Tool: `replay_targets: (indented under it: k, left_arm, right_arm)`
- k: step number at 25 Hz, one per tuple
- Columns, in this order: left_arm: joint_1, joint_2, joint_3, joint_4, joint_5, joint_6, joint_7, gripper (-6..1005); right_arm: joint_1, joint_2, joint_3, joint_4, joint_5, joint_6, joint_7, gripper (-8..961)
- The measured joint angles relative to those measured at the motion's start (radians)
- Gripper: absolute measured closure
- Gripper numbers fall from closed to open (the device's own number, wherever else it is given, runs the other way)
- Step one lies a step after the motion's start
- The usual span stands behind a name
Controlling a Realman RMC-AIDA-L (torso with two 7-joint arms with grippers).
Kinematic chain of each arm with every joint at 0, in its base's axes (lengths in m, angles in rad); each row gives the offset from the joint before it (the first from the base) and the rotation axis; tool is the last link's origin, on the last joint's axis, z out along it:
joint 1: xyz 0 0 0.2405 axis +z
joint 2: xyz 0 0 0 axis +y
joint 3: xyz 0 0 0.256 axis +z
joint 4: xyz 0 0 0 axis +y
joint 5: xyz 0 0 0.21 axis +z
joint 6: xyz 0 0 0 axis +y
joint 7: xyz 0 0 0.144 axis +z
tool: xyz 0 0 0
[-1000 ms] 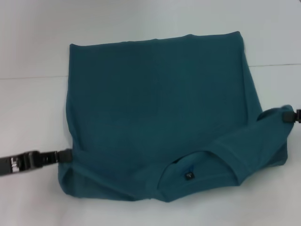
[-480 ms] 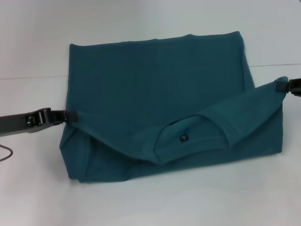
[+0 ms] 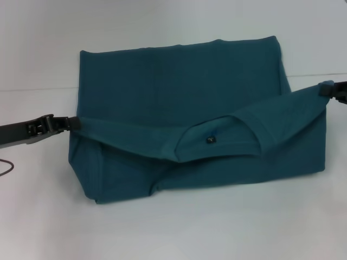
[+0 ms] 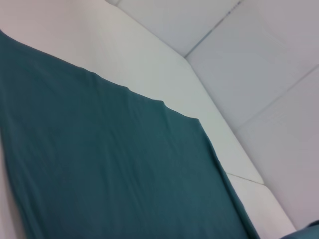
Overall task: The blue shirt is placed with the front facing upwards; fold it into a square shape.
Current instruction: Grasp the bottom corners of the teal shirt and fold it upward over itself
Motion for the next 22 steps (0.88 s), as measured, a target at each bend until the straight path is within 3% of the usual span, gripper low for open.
replay_targets:
  k: [22]
  left_arm:
    - [-0.077, 0.015, 0.003, -0.086, -0.002, -0.211, 0.131, 949]
  right_arm:
    - [0.093, 0.044, -0.047, 0.022, 0.008, 0.209, -0.009, 800]
